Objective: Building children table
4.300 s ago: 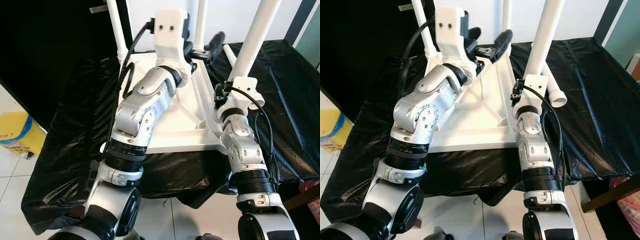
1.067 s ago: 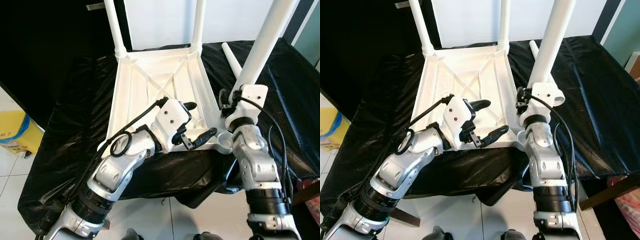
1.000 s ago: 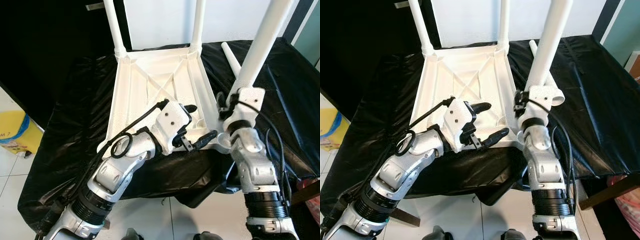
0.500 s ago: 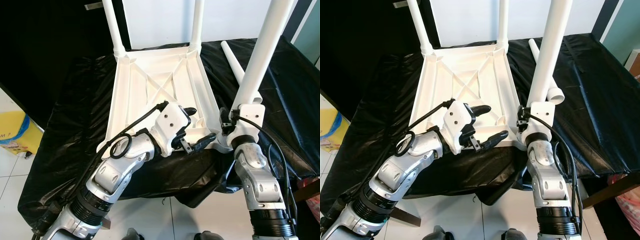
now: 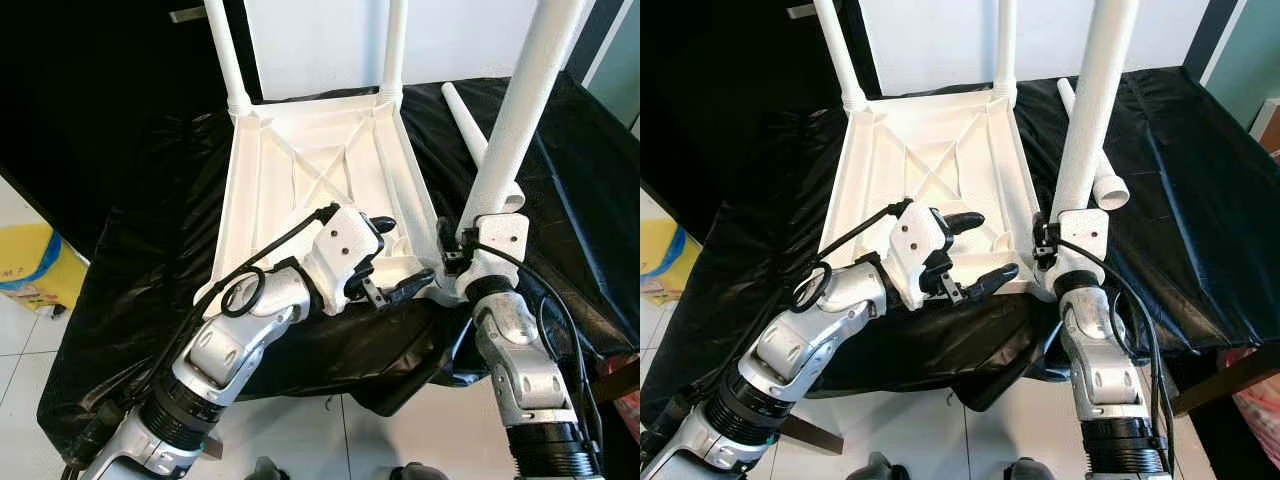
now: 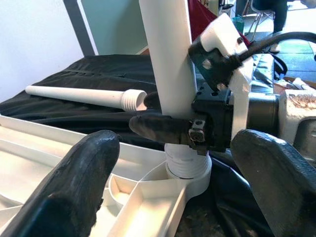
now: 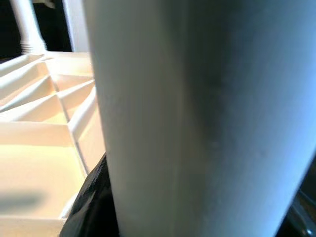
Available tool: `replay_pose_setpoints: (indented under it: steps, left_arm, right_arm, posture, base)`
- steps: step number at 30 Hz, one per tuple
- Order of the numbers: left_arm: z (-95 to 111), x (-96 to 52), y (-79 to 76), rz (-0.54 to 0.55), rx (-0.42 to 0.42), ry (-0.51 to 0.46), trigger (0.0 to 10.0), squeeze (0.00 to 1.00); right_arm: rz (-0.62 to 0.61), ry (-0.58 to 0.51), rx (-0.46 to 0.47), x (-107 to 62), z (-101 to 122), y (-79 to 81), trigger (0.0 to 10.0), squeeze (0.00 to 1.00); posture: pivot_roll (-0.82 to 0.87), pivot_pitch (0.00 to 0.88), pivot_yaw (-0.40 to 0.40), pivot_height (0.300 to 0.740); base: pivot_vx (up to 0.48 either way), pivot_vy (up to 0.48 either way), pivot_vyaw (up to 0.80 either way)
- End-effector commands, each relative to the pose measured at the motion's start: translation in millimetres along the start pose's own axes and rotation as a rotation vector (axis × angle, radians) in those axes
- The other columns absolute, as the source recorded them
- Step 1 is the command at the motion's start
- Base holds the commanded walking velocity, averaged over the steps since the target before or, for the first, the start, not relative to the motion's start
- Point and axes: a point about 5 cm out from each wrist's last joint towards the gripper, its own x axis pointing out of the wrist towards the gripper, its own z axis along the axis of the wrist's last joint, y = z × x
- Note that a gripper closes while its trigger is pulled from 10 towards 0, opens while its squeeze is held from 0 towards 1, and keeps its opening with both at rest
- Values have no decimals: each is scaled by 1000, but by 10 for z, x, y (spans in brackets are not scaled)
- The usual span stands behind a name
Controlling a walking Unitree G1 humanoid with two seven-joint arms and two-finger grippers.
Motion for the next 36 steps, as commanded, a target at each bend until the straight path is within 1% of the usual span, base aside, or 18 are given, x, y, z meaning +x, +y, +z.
replay_pose_setpoints:
  steps: [1,8,11,17,18,21,23,24,26,36]
  left_arm:
    - [18,0,-92,-159,11,5,10000,0]
    - [15,-6,-76,-149,11,9,10000,0]
    - [21,-6,-70,-146,10,4,10000,0]
    - [28,8,-76,-155,14,1,10000,0]
    - [35,17,-75,-160,17,-1,10000,0]
    - [36,19,-73,-161,18,-2,10000,0]
    - [35,18,-71,-163,20,-2,10000,0]
    - [35,18,-71,-163,20,-2,10000,0]
    - [38,20,-68,-163,22,-3,10000,0]
    - [44,24,-65,-163,24,-4,10000,0]
  right_arm:
    - [44,82,-4,-81,-209,53,10000,0]
    - [65,58,3,-123,-210,44,10000,0]
    - [108,44,-21,-180,-329,-9,10000,0]
    - [115,51,-23,-163,-365,-46,10000,0]
    - [112,80,13,-149,-417,-69,10000,0]
    - [108,92,39,-142,-432,-73,10000,0]
    - [107,127,81,-114,-443,-66,10000,0]
    - [107,127,81,-114,-443,-66,10000,0]
    - [116,170,104,-83,-459,-59,10000,0]
    - [140,204,110,-33,-477,-70,10000,0]
  posture:
    - [-87,96,63,740]
    - [-85,95,62,740]
    - [-87,90,66,740]
    - [-96,85,74,740]
    - [-98,82,76,740]
    - [-98,82,76,740]
    - [-100,78,78,740]
    - [-100,78,78,740]
    - [-100,75,78,740]
    - [-99,74,76,740]
  base:
    - [0,0,0]
    - [0,0,0]
    - [0,0,0]
    - [0,0,0]
    - [0,0,0]
    - [0,0,0]
    - [0,0,0]
    - [0,0,0]
    - [0,0,0]
    - [0,0,0]
